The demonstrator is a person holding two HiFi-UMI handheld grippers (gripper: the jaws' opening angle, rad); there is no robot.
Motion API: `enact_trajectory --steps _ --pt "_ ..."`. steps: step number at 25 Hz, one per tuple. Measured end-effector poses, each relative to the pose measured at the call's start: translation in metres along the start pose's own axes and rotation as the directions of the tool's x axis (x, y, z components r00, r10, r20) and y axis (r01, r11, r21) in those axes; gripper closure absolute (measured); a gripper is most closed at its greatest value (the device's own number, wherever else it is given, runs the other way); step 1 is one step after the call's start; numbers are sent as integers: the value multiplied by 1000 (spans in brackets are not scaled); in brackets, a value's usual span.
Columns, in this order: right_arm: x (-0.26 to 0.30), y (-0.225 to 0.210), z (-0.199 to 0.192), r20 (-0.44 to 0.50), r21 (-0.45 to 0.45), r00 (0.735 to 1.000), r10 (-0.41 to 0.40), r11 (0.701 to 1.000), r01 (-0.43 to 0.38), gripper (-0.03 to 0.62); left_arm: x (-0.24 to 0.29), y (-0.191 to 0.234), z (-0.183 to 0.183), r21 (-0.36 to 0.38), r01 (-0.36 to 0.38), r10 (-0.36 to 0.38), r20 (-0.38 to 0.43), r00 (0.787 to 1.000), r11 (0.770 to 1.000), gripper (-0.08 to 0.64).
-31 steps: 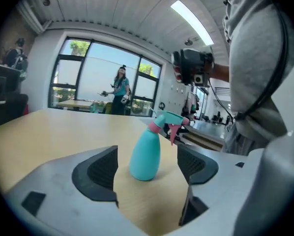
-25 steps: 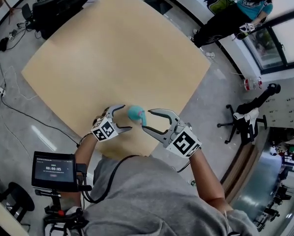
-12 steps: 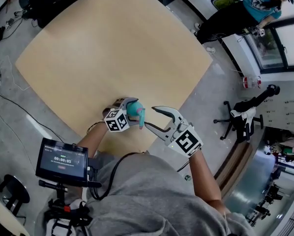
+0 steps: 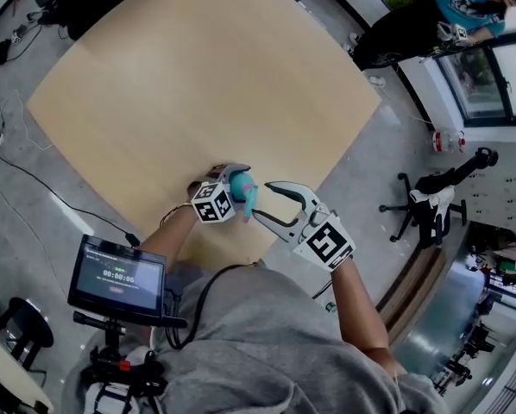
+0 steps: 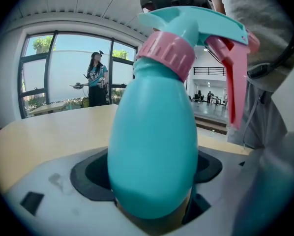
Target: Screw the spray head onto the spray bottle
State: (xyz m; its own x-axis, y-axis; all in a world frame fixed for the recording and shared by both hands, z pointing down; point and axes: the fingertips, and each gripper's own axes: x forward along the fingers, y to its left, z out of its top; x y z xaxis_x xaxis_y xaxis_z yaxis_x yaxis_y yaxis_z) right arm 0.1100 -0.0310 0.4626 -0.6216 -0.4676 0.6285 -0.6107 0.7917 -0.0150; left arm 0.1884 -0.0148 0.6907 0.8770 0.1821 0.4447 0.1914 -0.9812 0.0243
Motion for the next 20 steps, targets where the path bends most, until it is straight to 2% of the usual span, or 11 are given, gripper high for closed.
enact_trajectory --steps 6,13,16,20 --pt "8 0 -2 -35 -27 999 22 999 -23 387 -1 3 2 -19 -37 38 41 998 999 140" --pt "18 11 -7 -102 -140 992 80 986 -94 387 1 4 4 -34 -48 50 54 997 998 141" --pt "22 15 -16 -182 -242 980 82 962 -125 387 3 5 4 -37 -50 52 55 997 998 141" --pt "22 14 -31 -303 -384 950 70 904 -189 387 4 4 4 -41 -50 53 54 997 998 141"
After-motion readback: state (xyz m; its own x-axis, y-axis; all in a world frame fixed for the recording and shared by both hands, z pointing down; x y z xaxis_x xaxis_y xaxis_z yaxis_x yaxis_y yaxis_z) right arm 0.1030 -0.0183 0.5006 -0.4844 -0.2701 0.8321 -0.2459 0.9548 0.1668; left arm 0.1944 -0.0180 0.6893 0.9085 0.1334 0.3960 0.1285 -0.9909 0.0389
